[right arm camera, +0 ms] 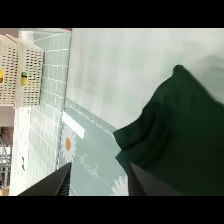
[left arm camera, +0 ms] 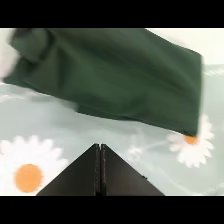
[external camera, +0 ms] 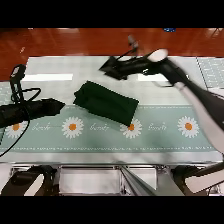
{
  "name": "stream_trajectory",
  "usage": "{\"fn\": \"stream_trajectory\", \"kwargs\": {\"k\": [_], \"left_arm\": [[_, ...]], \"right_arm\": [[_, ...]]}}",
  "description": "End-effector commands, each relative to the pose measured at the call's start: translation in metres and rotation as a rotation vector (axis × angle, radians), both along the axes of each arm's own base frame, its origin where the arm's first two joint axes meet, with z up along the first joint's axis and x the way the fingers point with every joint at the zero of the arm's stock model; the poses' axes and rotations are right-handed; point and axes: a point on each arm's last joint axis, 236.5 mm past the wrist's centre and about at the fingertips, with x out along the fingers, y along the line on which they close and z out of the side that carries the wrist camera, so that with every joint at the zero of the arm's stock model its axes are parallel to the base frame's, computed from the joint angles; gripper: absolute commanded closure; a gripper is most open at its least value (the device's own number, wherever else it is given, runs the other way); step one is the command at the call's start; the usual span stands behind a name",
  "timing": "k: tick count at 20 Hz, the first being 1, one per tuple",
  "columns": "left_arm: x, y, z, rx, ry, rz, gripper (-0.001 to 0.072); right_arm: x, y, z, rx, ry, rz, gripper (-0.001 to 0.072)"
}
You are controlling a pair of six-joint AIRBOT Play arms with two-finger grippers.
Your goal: Fold the shirts.
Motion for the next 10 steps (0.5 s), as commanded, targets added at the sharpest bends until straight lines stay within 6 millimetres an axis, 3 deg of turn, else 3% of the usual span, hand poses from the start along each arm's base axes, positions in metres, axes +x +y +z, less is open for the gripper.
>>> {"fn": "stream_trajectory", "kwargs": {"k": [1, 3, 4, 5, 7, 10], "left_arm": [[0.010, 0.030, -0.003, 0.038, -0.008, 0.085, 0.0681], [0.010, 0.049, -0.004, 0.017, 0.023, 0.169, 0.0682], [0.009, 0.053, -0.003, 0.009, 0.033, 0.189, 0.0681], [0.007, 0.054, -0.003, 0.007, 0.033, 0.191, 0.0681], [0.007, 0.049, 0.000, -0.017, 0.032, 0.186, 0.0681], [0.007, 0.040, 0.005, -0.064, 0.033, 0.181, 0.0681]], "right_arm": [[-0.031, -0.126, 0.018, -0.269, -0.008, 0.054, 0.0304], [-0.050, -0.244, 0.011, -0.643, -0.020, -0.129, 0.0304], [-0.070, -0.291, 0.005, -0.774, -0.013, -0.213, 0.0303], [-0.091, -0.315, -0.005, -0.813, 0.007, -0.275, 0.0303], [-0.127, -0.325, -0.041, -0.750, 0.040, -0.395, 0.0303], [-0.158, -0.296, -0.105, -0.519, 0.159, -0.526, 0.0303]]}}
